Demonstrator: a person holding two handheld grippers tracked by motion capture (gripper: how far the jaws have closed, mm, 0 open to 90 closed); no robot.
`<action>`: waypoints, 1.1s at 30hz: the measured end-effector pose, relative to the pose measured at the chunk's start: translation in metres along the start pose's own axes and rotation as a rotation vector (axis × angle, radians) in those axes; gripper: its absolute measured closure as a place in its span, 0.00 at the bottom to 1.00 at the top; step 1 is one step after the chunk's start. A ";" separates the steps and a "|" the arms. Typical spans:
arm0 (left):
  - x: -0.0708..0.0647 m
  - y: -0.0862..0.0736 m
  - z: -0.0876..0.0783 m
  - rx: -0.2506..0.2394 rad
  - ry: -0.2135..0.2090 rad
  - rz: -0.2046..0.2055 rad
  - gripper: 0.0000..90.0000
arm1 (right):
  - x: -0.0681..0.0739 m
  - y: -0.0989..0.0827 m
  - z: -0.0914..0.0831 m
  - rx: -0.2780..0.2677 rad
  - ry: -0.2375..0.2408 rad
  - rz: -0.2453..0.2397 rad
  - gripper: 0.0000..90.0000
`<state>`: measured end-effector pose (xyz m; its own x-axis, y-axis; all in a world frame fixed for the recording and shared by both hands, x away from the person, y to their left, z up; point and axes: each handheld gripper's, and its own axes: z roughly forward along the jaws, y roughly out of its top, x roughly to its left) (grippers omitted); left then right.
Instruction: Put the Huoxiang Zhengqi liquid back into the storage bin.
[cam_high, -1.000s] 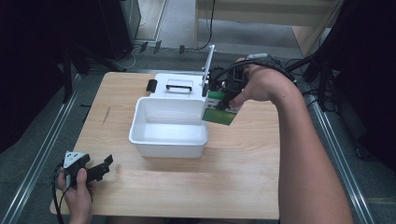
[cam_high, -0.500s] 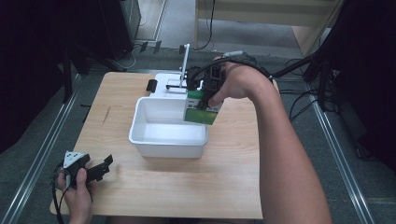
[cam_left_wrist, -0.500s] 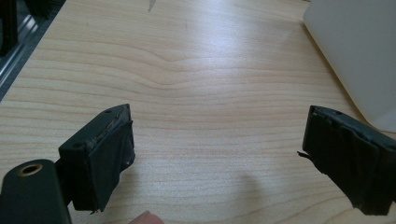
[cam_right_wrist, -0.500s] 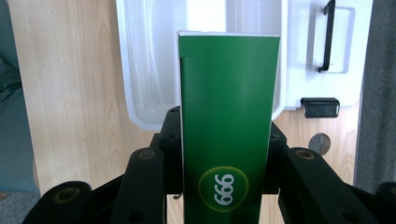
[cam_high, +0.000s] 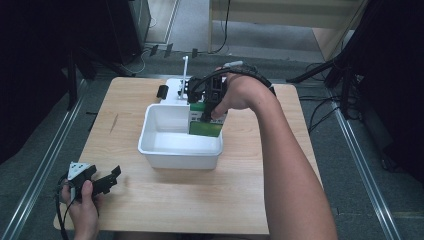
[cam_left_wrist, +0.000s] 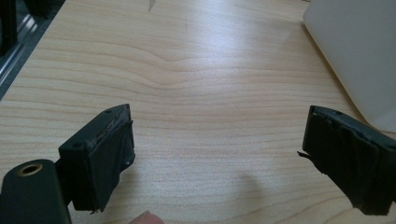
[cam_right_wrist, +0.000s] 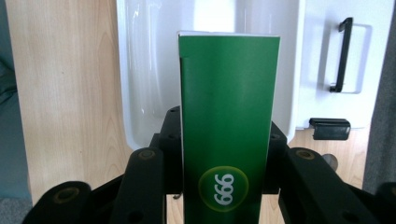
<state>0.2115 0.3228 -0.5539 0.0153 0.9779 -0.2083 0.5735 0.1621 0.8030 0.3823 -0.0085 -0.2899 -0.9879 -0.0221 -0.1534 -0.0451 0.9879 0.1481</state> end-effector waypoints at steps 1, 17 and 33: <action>0.000 0.000 0.000 0.000 0.000 -0.001 0.11 | 0.000 0.000 0.002 0.006 0.000 0.007 0.71; 0.000 0.000 0.000 0.002 -0.002 -0.003 0.11 | -0.004 0.005 0.060 0.042 -0.004 -0.016 0.71; 0.000 0.000 0.000 -0.002 -0.003 -0.008 0.11 | -0.005 0.000 0.113 0.066 0.013 -0.017 0.71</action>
<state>0.2114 0.3232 -0.5540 0.0132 0.9763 -0.2161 0.5717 0.1700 0.8027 0.4044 0.0089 -0.3999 -0.9889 -0.0409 -0.1426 -0.0529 0.9953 0.0811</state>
